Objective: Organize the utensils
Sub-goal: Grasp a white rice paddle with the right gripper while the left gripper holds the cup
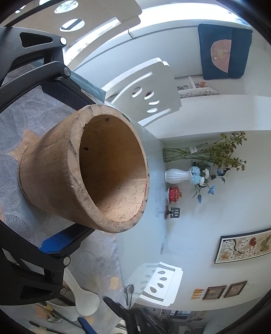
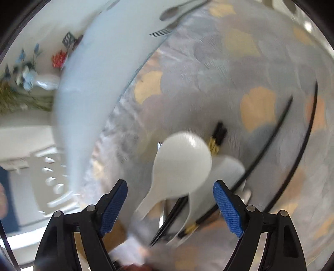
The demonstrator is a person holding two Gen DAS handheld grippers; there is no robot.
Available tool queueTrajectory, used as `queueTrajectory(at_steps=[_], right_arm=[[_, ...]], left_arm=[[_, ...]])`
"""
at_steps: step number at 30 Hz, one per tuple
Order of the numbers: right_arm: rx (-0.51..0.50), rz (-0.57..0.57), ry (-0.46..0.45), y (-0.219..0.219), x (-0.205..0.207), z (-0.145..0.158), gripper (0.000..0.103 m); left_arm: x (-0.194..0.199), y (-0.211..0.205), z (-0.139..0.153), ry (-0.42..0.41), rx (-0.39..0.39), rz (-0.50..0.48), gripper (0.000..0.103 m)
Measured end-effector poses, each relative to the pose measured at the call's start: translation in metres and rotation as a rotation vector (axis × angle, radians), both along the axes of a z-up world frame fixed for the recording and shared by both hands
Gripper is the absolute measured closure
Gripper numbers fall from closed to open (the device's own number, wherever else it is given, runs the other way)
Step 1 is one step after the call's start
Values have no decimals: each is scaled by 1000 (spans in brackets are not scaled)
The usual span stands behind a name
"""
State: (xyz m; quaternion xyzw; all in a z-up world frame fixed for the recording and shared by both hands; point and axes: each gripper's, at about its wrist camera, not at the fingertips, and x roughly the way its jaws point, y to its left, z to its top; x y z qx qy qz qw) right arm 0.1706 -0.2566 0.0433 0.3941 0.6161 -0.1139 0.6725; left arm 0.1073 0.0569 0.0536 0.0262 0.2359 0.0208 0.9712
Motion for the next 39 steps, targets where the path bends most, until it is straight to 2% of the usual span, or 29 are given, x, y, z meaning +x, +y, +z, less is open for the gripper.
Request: queueTrajectory(at_steps=[3,5,6,7,8,9,13,15,17,20,26,29,34,39], right_arm=[[-28,49,56,4,18,-22,25],[-113,88,80,9,28,-25,26],[-159,124,66,13,32,-22,34],[-196,163,59,17,36,-20,36],[-218,199,39,20,40,-17,45],[-253,233,35,23,43,-14,62],[-251,287,-23,24,50,-7,81],[-230,308,-82,25,53,-1,91],[-182,338,-135,31,57,4,94],[-141,401,-166,48,65,5,95],[-104,454,-161,72,80,-28,93],[-74,455,-187,82,81,-32,93],[-61,482,-298,94,71,-12,99],[-109,577,-452,126,52,34,100]], left_arm=[[1,1,0,0,-7,-2,0],[1,1,0,1,-7,-3,0],[1,1,0,1,-8,-2,0],[1,1,0,1,-8,-3,0],[1,1,0,1,-9,-3,0],[1,1,0,1,-11,-4,0],[1,1,-1,1,-14,-4,0],[1,1,-1,1,-14,-5,0],[1,1,-1,2,-15,-5,0],[1,1,-1,3,-16,-5,0],[1,1,-1,2,-16,-4,0],[1,1,-1,3,-16,-5,0],[0,0,-3,8,-24,-10,0],[2,3,-6,21,-58,-25,0]])
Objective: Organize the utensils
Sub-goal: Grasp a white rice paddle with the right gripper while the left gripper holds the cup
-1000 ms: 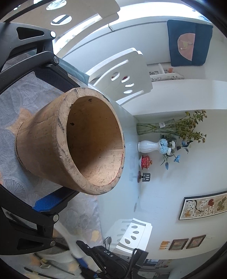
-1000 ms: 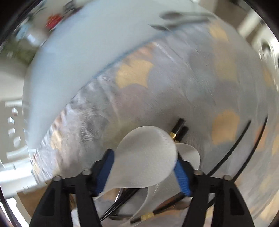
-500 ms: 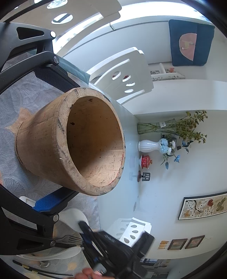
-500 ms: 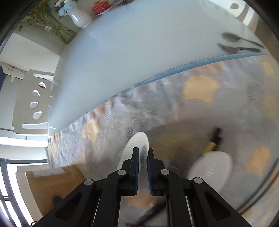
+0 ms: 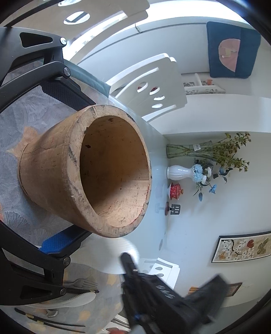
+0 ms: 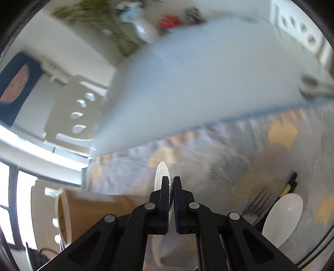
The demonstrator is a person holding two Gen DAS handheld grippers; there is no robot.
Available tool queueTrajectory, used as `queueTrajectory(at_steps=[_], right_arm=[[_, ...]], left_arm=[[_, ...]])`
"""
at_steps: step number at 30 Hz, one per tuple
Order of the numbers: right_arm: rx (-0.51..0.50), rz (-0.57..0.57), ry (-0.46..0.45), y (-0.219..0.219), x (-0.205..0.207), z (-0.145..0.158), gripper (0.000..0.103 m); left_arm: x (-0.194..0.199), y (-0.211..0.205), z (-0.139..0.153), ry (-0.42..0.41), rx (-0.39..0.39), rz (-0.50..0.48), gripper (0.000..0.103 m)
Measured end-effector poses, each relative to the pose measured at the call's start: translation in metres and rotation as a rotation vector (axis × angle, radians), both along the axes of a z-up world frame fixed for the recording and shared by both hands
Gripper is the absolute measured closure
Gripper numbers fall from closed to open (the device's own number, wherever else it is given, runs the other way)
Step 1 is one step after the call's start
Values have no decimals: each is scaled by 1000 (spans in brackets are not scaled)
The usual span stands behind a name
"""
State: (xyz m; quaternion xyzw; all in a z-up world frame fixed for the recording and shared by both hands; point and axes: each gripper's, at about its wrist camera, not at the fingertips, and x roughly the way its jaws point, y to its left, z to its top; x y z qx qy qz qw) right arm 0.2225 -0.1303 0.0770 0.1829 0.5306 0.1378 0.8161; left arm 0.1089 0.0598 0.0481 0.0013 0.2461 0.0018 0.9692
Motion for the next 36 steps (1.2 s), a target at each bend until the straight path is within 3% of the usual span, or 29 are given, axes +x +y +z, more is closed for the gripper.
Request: queueTrajectory(at_steps=[6,11,19,24,31,36], right_arm=[[-85,108,-169,27,-22,53,100],[-123,118,-295,29,-38,89,100],[-101,93,-547,41,-70,170,100],[-24,112,-679,54,-84,206,100],[36,186,-763,86,-89,207,100],[-33,235,-778,112,-91,190,100]], left_arm=[[1,1,0,5,-12,-5,0],[1,1,0,5,-13,-5,0],[1,2,1,3,-13,-4,0],[1,2,0,4,-14,-5,0],[1,2,0,3,-14,-5,0],[0,2,1,2,-18,-4,0]])
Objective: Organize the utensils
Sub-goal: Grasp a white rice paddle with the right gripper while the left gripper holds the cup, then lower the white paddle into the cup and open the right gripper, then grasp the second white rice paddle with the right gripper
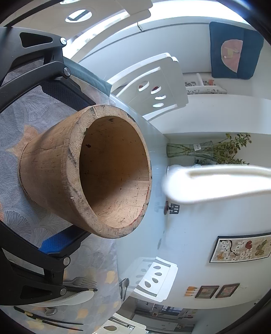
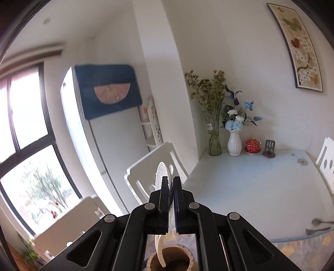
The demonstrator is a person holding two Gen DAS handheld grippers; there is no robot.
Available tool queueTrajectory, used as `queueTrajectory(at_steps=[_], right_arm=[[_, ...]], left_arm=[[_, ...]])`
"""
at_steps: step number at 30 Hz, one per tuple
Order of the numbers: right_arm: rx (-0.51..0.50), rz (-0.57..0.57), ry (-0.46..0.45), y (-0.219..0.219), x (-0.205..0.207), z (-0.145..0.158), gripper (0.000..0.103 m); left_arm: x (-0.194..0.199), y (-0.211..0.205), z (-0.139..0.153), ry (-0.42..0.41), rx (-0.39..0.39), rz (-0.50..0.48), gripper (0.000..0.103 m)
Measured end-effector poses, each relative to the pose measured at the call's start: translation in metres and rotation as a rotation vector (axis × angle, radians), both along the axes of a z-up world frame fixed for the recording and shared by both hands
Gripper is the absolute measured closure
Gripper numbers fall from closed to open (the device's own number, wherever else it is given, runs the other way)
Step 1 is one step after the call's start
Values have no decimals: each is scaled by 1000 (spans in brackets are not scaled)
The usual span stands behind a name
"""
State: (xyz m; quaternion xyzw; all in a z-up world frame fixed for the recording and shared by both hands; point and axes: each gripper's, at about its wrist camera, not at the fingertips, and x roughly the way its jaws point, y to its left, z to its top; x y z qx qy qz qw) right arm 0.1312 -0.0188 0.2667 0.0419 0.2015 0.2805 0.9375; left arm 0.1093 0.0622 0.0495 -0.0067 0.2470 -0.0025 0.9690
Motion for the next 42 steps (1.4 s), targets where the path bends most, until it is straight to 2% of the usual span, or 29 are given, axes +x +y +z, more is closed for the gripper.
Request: queueTrajectory(at_steps=[8,10,11,12,14,16,22,26,29,34,36,42], right_arm=[[-47,53,81,15,8,-31,98],[-87,33,103,19,10,-36,79],[-102,26,115,19,10,-38,52],[-98,19,113,18,10,-38,40],[-62,4,83,11,5,-36,40],[-45,-13,90,2,6,-33,40],[42,-118,174,-42,17,-28,40],[121,-224,273,-87,25,-38,40],[170,-316,372,-123,32,-55,40],[218,-463,604,-178,39,-102,40],[186,-523,671,-196,36,-123,40],[70,-590,871,-222,25,-191,40]], left_arm=[[0,2,2,-1,-7,0,0],[0,2,2,-1,-7,0,0],[0,2,2,-1,-8,0,0],[0,2,2,-1,-10,-4,0],[-1,3,3,-2,-12,-2,0],[0,4,2,-1,-14,-3,0],[0,5,2,0,-14,-4,0],[0,5,2,-1,-14,-3,0],[0,5,2,0,-14,-3,0],[0,5,2,0,-15,-3,0],[0,5,2,0,-15,-3,0],[0,5,2,-1,-14,-2,0]])
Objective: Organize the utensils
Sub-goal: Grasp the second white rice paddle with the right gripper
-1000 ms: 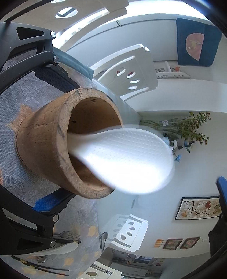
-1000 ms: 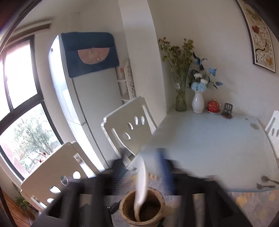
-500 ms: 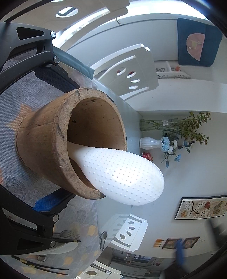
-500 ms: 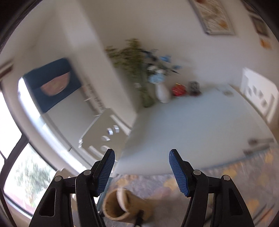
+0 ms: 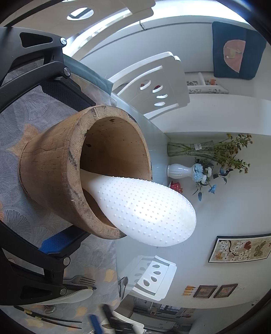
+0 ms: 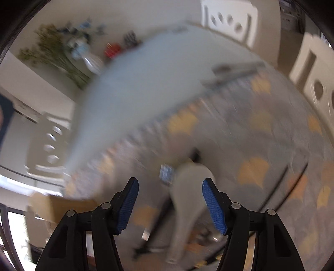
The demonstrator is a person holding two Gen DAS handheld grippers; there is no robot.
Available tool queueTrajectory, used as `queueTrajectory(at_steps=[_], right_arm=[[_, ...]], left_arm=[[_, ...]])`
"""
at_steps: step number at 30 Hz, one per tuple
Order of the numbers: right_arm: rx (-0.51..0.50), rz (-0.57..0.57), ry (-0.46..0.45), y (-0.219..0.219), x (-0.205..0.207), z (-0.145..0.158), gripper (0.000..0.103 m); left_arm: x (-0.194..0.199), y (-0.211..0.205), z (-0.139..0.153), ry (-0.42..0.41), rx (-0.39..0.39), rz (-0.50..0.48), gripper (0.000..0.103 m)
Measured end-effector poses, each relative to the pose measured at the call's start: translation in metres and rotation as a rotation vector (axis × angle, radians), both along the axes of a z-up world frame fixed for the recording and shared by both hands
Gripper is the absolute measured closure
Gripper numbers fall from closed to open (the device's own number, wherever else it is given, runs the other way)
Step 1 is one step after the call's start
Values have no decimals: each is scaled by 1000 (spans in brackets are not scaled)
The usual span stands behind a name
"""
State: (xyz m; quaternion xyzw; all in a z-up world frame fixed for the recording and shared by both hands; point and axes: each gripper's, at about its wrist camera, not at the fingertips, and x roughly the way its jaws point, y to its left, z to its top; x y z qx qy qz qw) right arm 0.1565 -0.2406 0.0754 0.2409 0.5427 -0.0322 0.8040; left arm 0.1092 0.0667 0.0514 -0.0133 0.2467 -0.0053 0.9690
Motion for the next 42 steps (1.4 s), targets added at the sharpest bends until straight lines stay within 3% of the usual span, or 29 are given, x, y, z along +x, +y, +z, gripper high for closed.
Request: queueTrajectory(at_steps=[4,11,16,20,22,25,27,31,35,42], right_arm=[[-15,17,79,-2,-1,-32,41],[-56,0,136,-11,-4,-56,41],[-67,30,105,-14,-3,-56,40],[-111,94,85,-3,4,-57,27],[-156,128,76,4,6,-57,27],[-153,157,47,9,7,-52,49],[-109,173,32,11,9,-50,76],[-122,189,30,18,7,-46,80],[-110,182,18,18,3,-40,92],[-49,184,22,18,-2,-39,95]], left_arm=[[0,0,0,0,-1,0,0],[0,0,0,1,-3,-1,0],[-1,-1,0,3,-9,-3,0],[-2,-2,0,4,-11,-4,0],[-2,-2,0,4,-11,-4,0],[-2,-3,1,4,-12,-4,0],[-2,-2,0,4,-12,-4,0],[-2,-3,1,4,-12,-4,0],[-2,-2,1,5,-13,-4,0],[-2,-2,1,5,-13,-3,0]])
